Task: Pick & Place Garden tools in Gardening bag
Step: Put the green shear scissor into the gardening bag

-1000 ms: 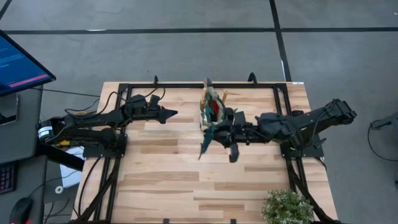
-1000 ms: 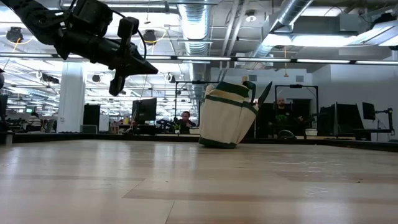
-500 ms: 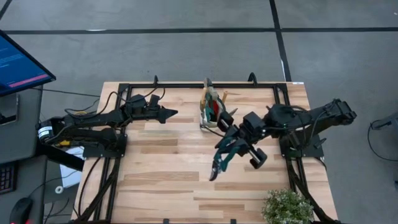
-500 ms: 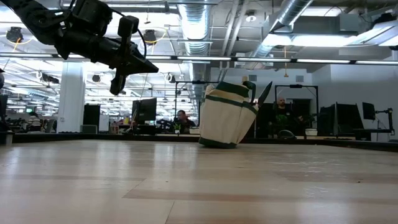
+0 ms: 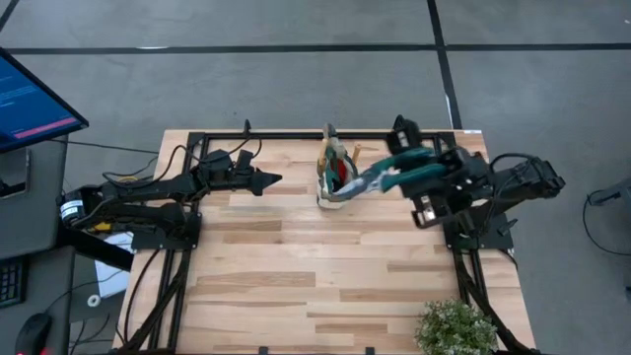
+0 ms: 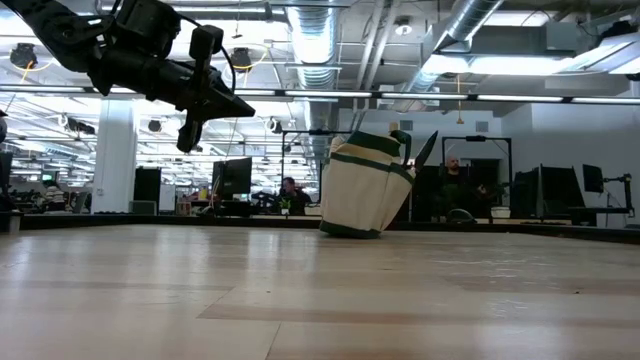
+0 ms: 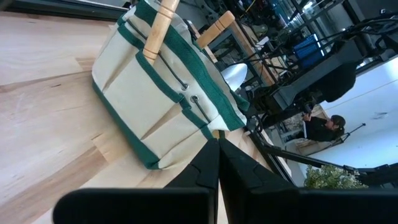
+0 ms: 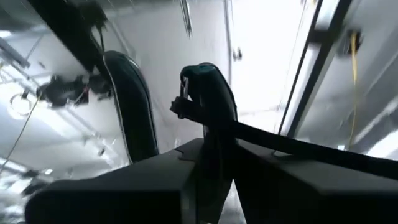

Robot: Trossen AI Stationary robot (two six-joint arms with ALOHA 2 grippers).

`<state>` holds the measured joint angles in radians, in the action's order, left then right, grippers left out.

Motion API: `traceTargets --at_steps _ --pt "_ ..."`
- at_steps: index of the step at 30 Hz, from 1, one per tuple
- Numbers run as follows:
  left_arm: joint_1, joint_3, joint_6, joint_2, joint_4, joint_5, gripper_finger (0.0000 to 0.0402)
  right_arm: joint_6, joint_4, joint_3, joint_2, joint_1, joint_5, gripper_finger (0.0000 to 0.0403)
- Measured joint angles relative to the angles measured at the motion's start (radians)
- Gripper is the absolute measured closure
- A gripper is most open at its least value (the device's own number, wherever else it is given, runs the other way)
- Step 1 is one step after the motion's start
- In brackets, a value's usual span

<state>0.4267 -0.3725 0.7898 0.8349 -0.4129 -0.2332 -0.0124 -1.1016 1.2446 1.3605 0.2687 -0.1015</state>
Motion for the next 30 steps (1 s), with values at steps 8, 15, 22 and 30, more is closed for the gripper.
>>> traceTargets --at_steps 8,15,22,30 --pt "0.0 0.0 0.001 0.0 0.0 0.005 0.0396 0.195 -0.281 0.024 0.001 0.003 -0.277 0.0352" --pt "0.0 0.0 0.049 0.0 0.0 0.031 0.0396 0.225 -0.44 0.146 0.016 -0.114 -0.32 0.0352" --pt "0.0 0.0 0.056 0.0 0.0 0.062 0.0396 0.229 -0.257 0.228 0.004 -0.197 -0.309 0.0352" --pt "0.0 0.0 0.056 0.0 0.0 0.068 0.0396 0.275 0.193 0.228 0.001 -0.196 -0.565 0.0352"
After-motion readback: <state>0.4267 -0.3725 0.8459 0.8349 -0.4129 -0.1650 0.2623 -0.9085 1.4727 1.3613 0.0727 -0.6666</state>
